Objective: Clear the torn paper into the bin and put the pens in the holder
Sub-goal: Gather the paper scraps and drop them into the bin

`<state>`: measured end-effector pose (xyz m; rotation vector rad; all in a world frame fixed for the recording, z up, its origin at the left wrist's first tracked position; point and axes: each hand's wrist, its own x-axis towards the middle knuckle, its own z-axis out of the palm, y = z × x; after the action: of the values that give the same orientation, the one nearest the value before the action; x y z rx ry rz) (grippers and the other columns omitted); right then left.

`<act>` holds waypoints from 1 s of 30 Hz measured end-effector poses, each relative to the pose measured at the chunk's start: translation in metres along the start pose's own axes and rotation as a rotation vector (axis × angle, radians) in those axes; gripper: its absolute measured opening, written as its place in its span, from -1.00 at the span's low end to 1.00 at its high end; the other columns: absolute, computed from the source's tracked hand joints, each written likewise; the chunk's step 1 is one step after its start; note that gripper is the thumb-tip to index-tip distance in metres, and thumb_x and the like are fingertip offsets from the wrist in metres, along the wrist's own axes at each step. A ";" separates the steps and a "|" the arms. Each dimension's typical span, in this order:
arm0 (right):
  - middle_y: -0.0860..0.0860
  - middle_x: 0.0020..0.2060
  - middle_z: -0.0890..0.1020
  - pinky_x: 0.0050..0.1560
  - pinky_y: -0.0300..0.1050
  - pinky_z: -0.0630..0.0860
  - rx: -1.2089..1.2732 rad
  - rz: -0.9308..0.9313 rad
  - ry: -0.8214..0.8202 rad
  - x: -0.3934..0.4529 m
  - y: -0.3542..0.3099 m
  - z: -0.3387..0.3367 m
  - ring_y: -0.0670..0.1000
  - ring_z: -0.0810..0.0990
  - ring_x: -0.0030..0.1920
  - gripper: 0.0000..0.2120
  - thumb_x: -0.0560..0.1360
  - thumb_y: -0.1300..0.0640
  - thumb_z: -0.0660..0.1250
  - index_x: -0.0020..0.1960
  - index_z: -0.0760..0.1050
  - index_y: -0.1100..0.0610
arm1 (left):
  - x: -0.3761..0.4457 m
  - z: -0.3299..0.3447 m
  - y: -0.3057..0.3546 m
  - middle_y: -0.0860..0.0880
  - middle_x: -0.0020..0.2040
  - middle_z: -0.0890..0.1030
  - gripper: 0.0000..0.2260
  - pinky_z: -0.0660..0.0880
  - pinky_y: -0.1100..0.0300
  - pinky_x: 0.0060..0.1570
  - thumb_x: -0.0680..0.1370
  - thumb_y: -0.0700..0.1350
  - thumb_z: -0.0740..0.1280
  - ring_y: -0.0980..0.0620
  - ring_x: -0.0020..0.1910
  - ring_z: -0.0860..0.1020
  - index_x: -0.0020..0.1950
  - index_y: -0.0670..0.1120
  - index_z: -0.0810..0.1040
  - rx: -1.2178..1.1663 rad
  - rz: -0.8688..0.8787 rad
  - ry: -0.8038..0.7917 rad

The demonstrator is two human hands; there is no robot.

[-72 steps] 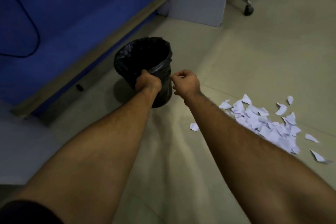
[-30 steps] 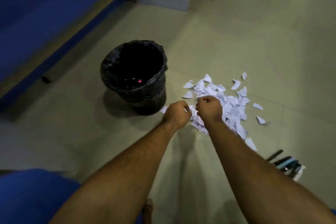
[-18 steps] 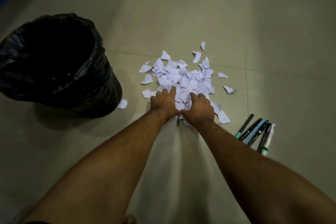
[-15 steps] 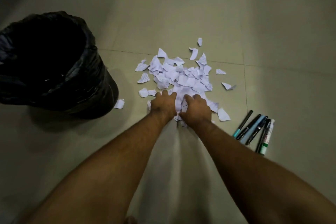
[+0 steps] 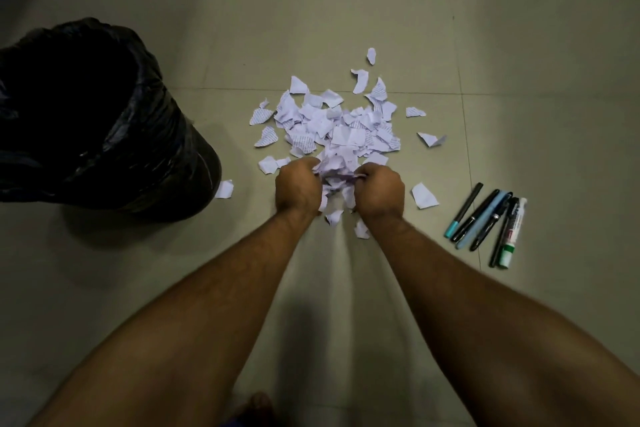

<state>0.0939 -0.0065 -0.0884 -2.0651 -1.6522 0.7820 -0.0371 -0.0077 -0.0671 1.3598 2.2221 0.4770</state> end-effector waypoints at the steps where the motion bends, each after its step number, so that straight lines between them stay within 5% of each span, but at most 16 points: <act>1: 0.13 -0.07 0.72 -0.05 -0.11 0.49 0.061 0.036 0.035 -0.002 -0.005 -0.004 0.19 0.64 -0.02 -0.81 0.46 0.25 0.32 -0.01 0.68 0.14 | 0.000 -0.005 0.002 -0.12 -0.08 0.67 -0.84 0.49 0.17 -0.14 0.52 -0.18 0.26 -0.14 -0.09 0.59 -0.06 -0.11 0.64 -0.033 -0.029 0.004; 5: 0.11 -0.10 0.72 -0.15 -0.21 0.40 0.274 0.123 0.141 -0.009 -0.034 -0.020 0.14 0.65 -0.07 -0.83 0.49 0.22 0.33 -0.02 0.69 0.14 | 0.000 -0.034 0.016 -0.10 -0.26 0.58 -0.87 0.34 0.22 -0.27 0.50 -0.23 0.29 -0.12 -0.24 0.52 -0.20 -0.14 0.61 -0.088 -0.051 0.036; 12: 0.03 -0.11 0.72 -0.15 -0.25 0.38 0.461 0.085 0.144 -0.016 -0.106 -0.056 0.00 0.60 -0.13 -0.85 0.51 0.19 0.33 -0.04 0.68 0.12 | 0.009 -0.110 0.044 -0.10 -0.22 0.61 -0.91 0.36 0.22 -0.28 0.47 -0.19 0.35 -0.12 -0.25 0.51 -0.18 -0.16 0.64 -0.099 -0.036 0.098; 19: -0.02 -0.13 0.72 -0.16 -0.21 0.45 0.566 -0.092 0.072 -0.029 -0.210 -0.075 0.00 0.62 -0.16 -0.86 0.47 0.20 0.34 -0.07 0.68 0.10 | 0.023 -0.211 0.044 -0.03 -0.42 0.55 -0.83 0.61 0.05 -0.35 0.37 -0.13 0.46 -0.01 -0.40 0.48 -0.32 -0.21 0.58 -0.253 -0.095 0.165; 24: -0.03 -0.22 0.72 -0.17 -0.15 0.52 0.631 -0.207 0.022 -0.045 -0.292 -0.063 0.02 0.64 -0.20 -0.89 0.44 0.15 0.37 -0.11 0.68 0.08 | 0.030 -0.289 0.021 -0.07 -0.23 0.68 -0.91 0.57 0.20 -0.24 0.42 -0.12 0.49 -0.03 -0.24 0.63 -0.18 -0.14 0.68 -0.284 -0.119 0.253; 30: 0.03 -0.18 0.72 -0.20 -0.20 0.42 0.604 -0.320 -0.101 -0.071 -0.371 -0.029 0.05 0.64 -0.16 -0.87 0.45 0.16 0.39 -0.06 0.69 0.10 | 0.040 -0.350 -0.045 -0.09 -0.24 0.71 -0.82 0.65 -0.04 -0.14 0.34 -0.05 0.51 -0.03 -0.18 0.69 -0.16 -0.13 0.69 -0.389 -0.173 0.384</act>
<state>-0.1796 0.0135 0.1724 -1.3313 -1.4992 1.1138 -0.2847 -0.0064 0.1869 0.9218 2.3485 1.1157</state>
